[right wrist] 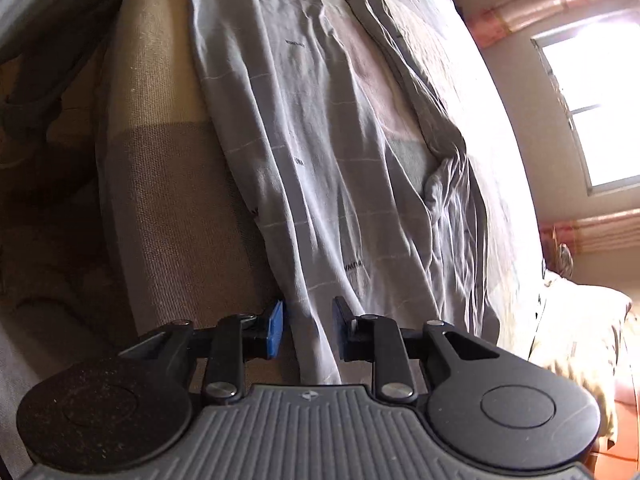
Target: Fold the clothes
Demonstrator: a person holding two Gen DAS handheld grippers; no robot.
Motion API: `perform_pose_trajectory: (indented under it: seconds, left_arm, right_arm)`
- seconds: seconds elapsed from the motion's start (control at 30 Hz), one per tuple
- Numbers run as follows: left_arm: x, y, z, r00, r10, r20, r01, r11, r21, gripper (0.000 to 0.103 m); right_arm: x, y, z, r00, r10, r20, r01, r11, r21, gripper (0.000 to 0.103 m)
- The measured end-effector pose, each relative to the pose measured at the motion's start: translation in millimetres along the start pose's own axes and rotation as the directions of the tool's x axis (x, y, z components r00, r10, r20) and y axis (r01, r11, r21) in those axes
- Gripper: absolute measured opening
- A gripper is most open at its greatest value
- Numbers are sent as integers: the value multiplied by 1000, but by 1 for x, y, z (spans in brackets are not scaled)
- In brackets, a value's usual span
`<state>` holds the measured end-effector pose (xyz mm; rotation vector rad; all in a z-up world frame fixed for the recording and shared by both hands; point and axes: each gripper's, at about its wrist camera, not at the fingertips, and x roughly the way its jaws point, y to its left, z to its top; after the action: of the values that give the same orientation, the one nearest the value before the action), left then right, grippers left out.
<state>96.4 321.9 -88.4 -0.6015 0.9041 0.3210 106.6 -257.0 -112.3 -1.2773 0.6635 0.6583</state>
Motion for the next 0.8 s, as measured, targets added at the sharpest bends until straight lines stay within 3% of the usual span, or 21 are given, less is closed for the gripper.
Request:
perform_pose_trajectory:
  seconds: [0.03, 0.13, 0.23, 0.4, 0.5, 0.57, 0.7, 0.8]
  left_arm:
    - [-3, 0, 0, 1000, 3, 3, -3, 1000, 4, 6]
    - [-11, 2, 0, 1000, 10, 10, -10, 1000, 16, 6]
    - [-20, 3, -1, 1000, 17, 18, -18, 999, 27, 8]
    - [-34, 7, -3, 999, 35, 25, -36, 999, 41, 23]
    - [-44, 9, -4, 999, 38, 35, -40, 998, 53, 30]
    - [-50, 8, -3, 997, 62, 51, -65, 996, 69, 35]
    - [-60, 5, 3, 987, 134, 89, -143, 984, 105, 30]
    - [-63, -6, 2, 988, 116, 98, -130, 980, 149, 30]
  right_arm:
    - [-2, -1, 1, 1000, 16, 0, -16, 1000, -7, 3]
    - [-12, -17, -2, 996, 93, -4, -93, 995, 26, 2]
    - [-22, -41, -8, 971, 240, -2, -237, 957, 166, 3]
    - [-16, -37, -12, 972, 230, -44, -219, 960, 176, 11]
    - [-21, -46, -5, 975, 219, 39, -221, 936, 273, 13]
    - [-23, -49, 1, 974, 202, 103, -226, 914, 338, 23]
    - [0, -46, 24, 961, 213, 175, -267, 879, 395, 25]
    - [27, -44, 40, 965, 200, 171, -257, 858, 444, 25]
